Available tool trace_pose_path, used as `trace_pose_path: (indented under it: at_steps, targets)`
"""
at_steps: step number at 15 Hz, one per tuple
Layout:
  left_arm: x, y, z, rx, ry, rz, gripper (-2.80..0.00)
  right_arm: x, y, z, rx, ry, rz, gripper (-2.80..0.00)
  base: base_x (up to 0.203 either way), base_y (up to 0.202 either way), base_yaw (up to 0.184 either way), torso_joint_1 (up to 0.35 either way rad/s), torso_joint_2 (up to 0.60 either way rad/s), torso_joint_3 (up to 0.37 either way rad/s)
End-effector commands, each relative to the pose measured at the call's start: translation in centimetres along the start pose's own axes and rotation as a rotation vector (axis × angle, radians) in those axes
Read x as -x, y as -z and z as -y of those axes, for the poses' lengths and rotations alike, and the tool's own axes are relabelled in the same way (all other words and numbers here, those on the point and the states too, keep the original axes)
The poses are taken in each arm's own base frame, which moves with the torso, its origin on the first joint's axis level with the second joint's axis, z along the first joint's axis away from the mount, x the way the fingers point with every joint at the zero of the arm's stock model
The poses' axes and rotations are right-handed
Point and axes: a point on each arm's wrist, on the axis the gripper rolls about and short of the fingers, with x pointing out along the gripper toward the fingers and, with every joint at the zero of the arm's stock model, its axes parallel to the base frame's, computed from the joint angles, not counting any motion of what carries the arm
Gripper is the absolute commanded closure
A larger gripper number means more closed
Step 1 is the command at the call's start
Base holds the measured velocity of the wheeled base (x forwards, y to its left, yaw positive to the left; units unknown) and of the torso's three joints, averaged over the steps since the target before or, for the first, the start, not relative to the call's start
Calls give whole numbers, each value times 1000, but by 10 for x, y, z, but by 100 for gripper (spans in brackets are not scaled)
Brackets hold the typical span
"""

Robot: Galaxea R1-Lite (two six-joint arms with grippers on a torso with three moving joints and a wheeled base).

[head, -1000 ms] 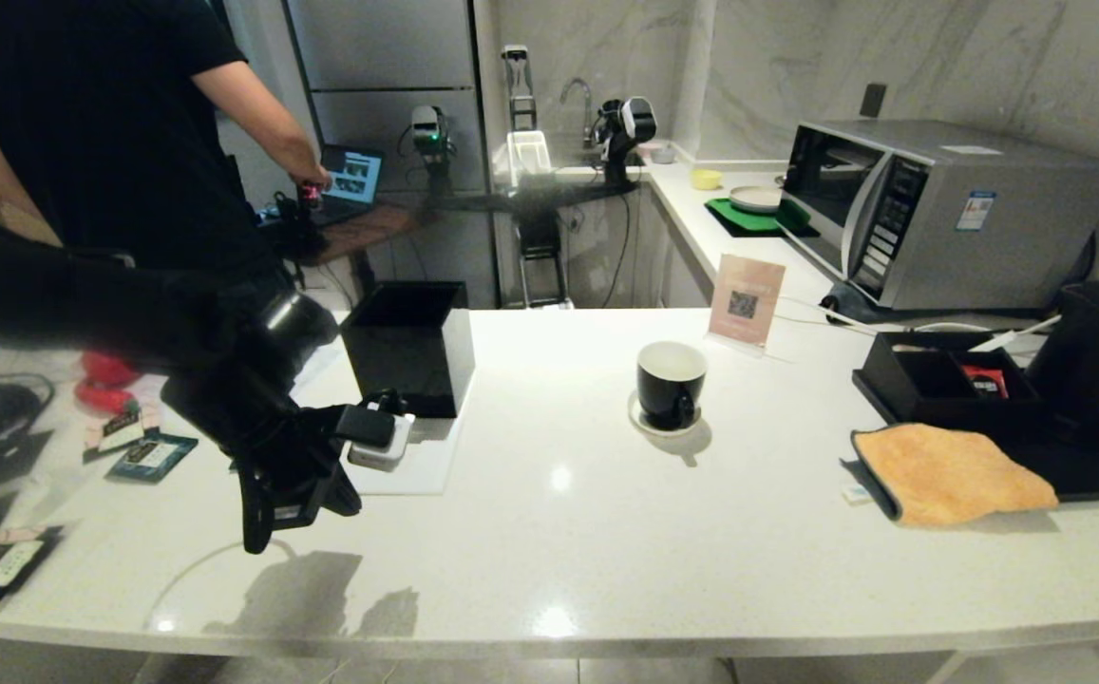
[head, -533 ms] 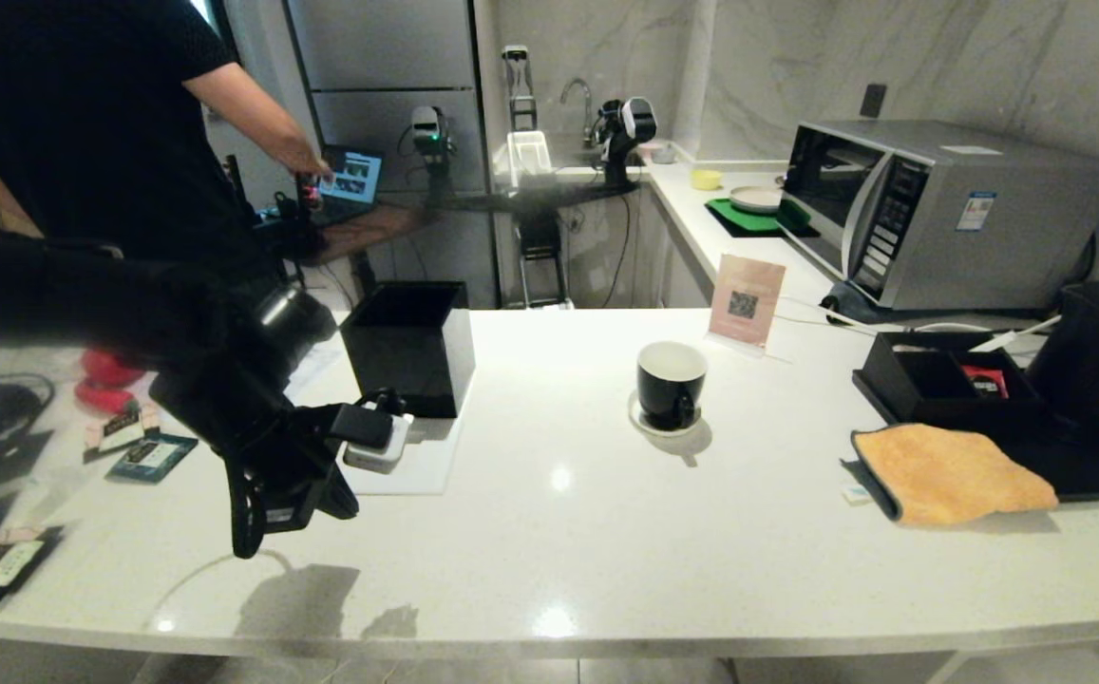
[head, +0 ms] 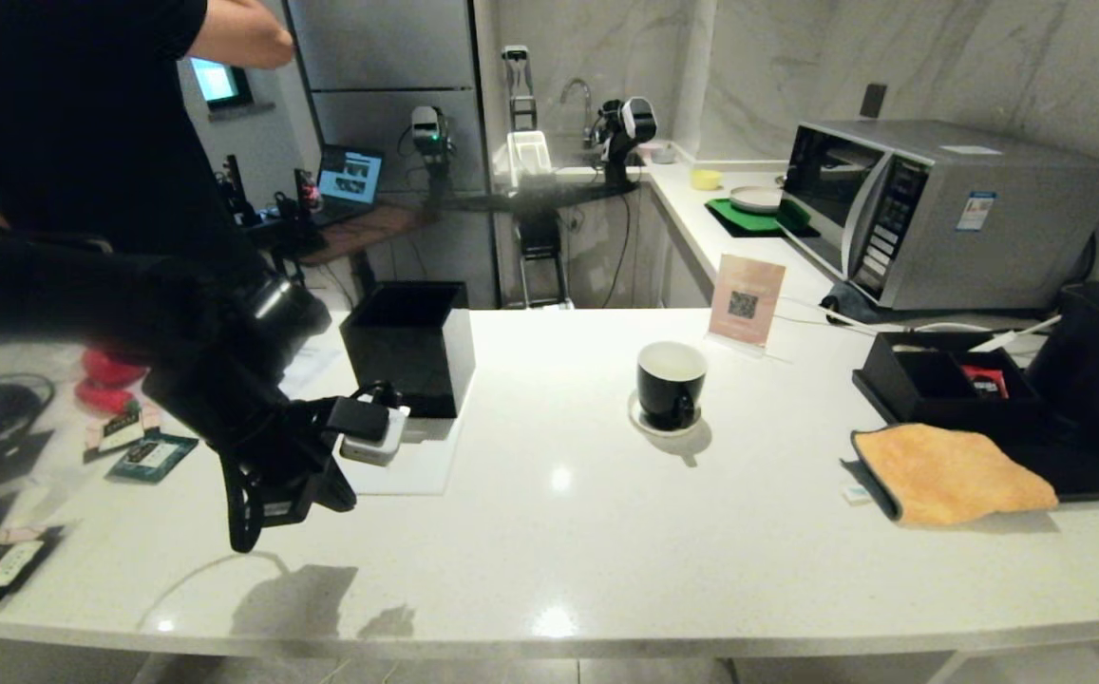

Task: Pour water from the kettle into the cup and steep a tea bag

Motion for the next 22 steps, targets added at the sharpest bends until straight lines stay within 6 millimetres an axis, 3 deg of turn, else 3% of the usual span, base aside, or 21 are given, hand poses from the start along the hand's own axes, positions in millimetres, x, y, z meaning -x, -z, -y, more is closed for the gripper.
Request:
trace_pose_path:
  at_steps: [1, 14, 15, 22]
  targets:
    - [-4, 1, -3, 24, 8, -1, 0, 0, 0, 0, 2, 0, -2, 0, 0, 0, 0, 0, 0, 0]
    - [-36, 4, -38, 49, 19, -3, 0, 0, 0, 0, 0, 0, -2, 0, 0, 0, 0, 0, 0, 0]
    - [-39, 4, -38, 52, 26, -5, -280, 0, 0, 0, 2, 0, -1, 0, 0, 0, 0, 0, 0, 0]
    - [-56, 5, -48, 48, 44, -8, -280, 0, 0, 0, 0, -1, 0, 0, 0, 0, 0, 0, 0, 0]
